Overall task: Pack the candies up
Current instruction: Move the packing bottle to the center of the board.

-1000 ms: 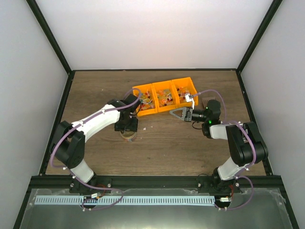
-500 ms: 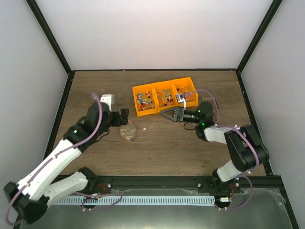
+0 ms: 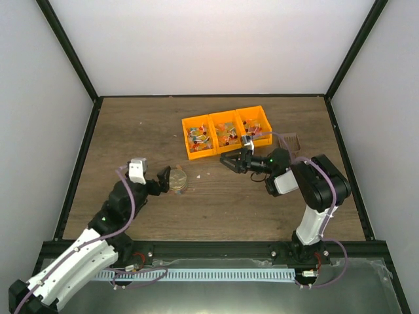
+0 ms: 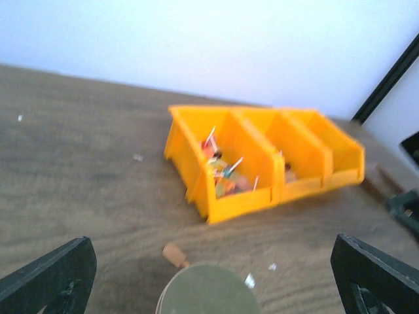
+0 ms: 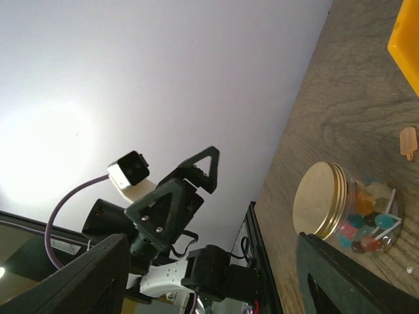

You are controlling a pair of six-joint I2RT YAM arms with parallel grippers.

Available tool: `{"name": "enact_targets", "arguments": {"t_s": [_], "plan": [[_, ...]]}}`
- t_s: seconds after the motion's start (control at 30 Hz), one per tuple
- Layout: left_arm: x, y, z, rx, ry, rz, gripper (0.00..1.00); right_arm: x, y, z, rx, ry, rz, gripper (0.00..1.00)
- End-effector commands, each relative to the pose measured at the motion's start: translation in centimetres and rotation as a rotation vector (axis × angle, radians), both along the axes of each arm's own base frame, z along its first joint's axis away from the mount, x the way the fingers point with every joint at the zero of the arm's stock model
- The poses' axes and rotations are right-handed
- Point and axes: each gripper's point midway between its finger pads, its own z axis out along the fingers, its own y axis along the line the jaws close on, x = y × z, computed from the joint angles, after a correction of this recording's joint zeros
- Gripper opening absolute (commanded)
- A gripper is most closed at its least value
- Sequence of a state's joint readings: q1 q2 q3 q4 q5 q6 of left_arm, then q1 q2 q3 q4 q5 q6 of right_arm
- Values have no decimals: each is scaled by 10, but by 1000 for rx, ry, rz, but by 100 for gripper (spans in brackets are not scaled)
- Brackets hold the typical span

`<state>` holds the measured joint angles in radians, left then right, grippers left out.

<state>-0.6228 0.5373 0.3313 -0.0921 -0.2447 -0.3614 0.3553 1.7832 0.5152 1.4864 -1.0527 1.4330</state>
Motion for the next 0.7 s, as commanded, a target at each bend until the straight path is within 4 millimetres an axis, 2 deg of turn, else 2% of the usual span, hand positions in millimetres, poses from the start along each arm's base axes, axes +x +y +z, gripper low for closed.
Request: {"name": "enact_targets", "arguments": {"t_s": [0.0, 0.1, 0.17, 0.27, 0.33, 0.53, 0.6, 0.63, 0.67], "plan": [[0, 2, 40, -110, -195, 9, 100, -3, 0, 9, 34, -56, 12, 71], [-4, -8, 31, -144, -174, -46, 100, -1, 1, 4, 35, -45, 14, 70], [-14, -22, 31, -79, -257, -166, 100, 1, 2, 2, 38, -38, 18, 70], [-13, -18, 16, -8, -233, -155, 100, 3, 3, -1, 52, -10, 25, 70], [-18, -26, 9, 68, -247, -226, 100, 5, 3, -3, 60, 6, 28, 69], [-18, -25, 4, 74, -247, -224, 100, 8, 5, -8, 58, 29, 38, 69], [-22, -33, 2, 68, -254, -275, 100, 10, 6, -9, 53, 36, 37, 69], [-26, -39, -10, 61, -236, -314, 100, 12, 6, -9, 51, 41, 36, 69], [-23, -36, -19, 35, -193, -284, 100, 13, 7, -9, 49, 43, 37, 69]]}}
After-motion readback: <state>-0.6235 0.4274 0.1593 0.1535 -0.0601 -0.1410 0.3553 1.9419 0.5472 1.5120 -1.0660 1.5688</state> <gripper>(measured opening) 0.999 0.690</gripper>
